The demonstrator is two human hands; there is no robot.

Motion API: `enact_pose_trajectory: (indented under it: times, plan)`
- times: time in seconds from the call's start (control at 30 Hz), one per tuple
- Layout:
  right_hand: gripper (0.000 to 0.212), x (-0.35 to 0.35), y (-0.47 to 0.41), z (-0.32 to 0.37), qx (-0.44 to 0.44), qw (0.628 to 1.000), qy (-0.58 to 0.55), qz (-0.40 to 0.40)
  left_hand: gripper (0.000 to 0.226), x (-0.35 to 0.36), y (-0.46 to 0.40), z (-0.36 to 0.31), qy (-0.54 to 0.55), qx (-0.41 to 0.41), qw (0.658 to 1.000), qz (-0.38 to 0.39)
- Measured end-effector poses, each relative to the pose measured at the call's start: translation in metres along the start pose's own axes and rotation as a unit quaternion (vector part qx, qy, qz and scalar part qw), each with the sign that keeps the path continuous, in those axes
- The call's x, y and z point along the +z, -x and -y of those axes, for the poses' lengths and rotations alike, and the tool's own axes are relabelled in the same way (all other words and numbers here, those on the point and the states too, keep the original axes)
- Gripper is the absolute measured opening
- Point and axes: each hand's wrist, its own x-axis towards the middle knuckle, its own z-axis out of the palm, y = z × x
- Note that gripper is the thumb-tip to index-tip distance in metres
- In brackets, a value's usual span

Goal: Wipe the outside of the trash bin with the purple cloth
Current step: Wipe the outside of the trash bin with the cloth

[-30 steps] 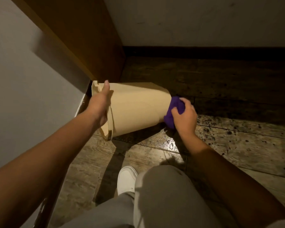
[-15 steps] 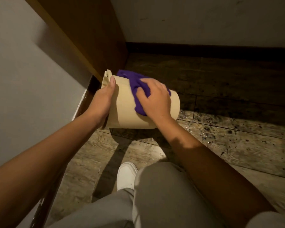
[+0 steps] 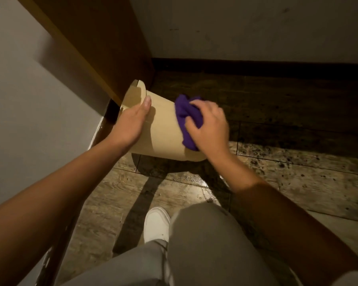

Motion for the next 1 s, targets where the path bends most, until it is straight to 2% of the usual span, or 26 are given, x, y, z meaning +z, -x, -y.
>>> enact_pose_trajectory:
  times: [0.07, 0.17, 0.33, 0.43, 0.5, 0.57, 0.63, 0.77, 0.83, 0.93, 1.0]
  plan:
    - [0.040, 0.015, 0.016, 0.002, -0.005, 1.000, 0.029, 0.001, 0.051, -0.003, -0.002, 0.003, 0.019, -0.019, 1.000, -0.008]
    - [0.038, 0.020, 0.032, -0.029, 0.018, 0.996, 0.085, 0.016, 0.074, -0.017, -0.009, 0.013, 0.045, -0.067, 0.995, -0.054]
    - [0.045, 0.003, 0.048, -0.060, 0.035, 0.986, 0.126, 0.102, 0.085, -0.026, -0.018, 0.017, 0.069, -0.093, 0.990, -0.080]
    - [0.044, -0.012, 0.028, -0.042, 0.023, 0.998, 0.054, 0.034, 0.083, -0.025, -0.022, 0.011, 0.056, -0.080, 0.992, -0.076]
    - [0.053, -0.014, 0.008, -0.017, 0.002, 1.000, 0.012, 0.013, 0.079, -0.021, -0.023, 0.006, 0.048, -0.072, 0.993, -0.074]
    - [0.059, -0.007, -0.010, 0.000, 0.014, 0.998, 0.024, 0.057, 0.078, -0.018, -0.023, 0.006, 0.040, -0.074, 0.993, -0.077]
    - [0.054, 0.003, -0.010, 0.003, 0.029, 0.993, 0.059, 0.103, 0.076, -0.018, -0.023, 0.007, 0.049, -0.076, 0.993, -0.081]
    - [0.047, 0.005, 0.021, -0.025, -0.039, 0.984, 0.130, 0.116, 0.071, -0.022, -0.020, 0.014, 0.058, -0.082, 0.991, -0.091]
    - [0.044, 0.000, 0.033, -0.046, -0.045, 0.965, 0.181, 0.183, 0.073, -0.023, -0.021, 0.013, 0.082, -0.096, 0.987, -0.100]
    - [0.043, -0.011, 0.043, -0.069, 0.026, 0.946, 0.192, 0.260, 0.074, -0.028, -0.024, 0.014, 0.135, -0.123, 0.978, -0.099]
    - [0.040, -0.020, 0.042, -0.070, 0.080, 0.960, 0.137, 0.231, 0.071, -0.032, -0.023, 0.019, 0.150, -0.128, 0.977, -0.077]
